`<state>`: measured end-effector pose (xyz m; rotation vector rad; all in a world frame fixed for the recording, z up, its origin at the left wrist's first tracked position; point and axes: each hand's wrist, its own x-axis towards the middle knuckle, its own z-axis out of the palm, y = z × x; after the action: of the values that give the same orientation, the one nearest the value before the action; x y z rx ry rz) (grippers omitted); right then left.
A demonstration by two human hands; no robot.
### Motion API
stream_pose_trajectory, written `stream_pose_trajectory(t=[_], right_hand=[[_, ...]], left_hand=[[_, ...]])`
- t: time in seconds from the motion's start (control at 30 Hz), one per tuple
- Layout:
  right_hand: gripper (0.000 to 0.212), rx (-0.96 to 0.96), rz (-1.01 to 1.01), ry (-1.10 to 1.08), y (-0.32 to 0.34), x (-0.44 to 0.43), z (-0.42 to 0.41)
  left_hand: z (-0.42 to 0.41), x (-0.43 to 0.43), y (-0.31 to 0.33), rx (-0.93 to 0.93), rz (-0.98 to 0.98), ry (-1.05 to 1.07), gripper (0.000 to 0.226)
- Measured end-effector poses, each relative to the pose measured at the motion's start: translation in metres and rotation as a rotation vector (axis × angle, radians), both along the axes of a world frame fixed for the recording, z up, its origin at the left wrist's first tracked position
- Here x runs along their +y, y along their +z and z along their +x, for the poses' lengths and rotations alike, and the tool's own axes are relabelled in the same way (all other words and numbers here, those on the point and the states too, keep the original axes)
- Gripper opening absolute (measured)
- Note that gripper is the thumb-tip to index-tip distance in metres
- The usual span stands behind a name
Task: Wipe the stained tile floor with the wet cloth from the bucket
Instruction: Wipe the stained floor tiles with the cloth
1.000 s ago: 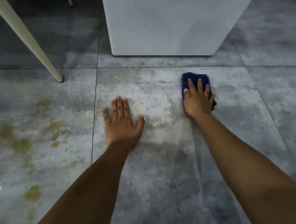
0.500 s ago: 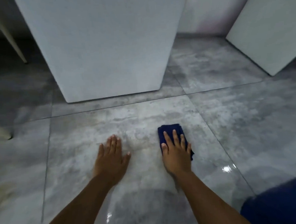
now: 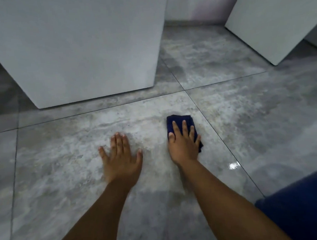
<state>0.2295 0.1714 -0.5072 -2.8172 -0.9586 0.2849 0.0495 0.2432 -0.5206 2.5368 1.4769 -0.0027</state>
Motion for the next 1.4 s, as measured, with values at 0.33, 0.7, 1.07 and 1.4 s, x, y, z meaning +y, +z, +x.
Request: stream_pose_trajectory(t=[0.33, 0.7, 1.07, 1.4], right_hand=[[0.054, -0.012, 0.055, -0.255, -0.004, 0.031, -0.001], [0.054, 0.030, -0.004, 0.067, -0.001, 0.080, 0.112], [0.054, -0.009, 0.047, -0.171, -0.018, 0.032, 0.014], [0.055, 0.065, 0.015, -0.666, 0.005, -0.028, 0.098]], left_hand=[[0.010, 0.003, 0.002, -0.029, 0.005, -0.005, 0.078], [0.003, 0.003, -0.007, -0.027, 0.002, -0.002, 0.078], [-0.009, 0.015, -0.010, 0.021, -0.005, 0.022, 0.079], [-0.007, 0.033, 0.000, 0.026, 0.013, 0.081, 0.081]])
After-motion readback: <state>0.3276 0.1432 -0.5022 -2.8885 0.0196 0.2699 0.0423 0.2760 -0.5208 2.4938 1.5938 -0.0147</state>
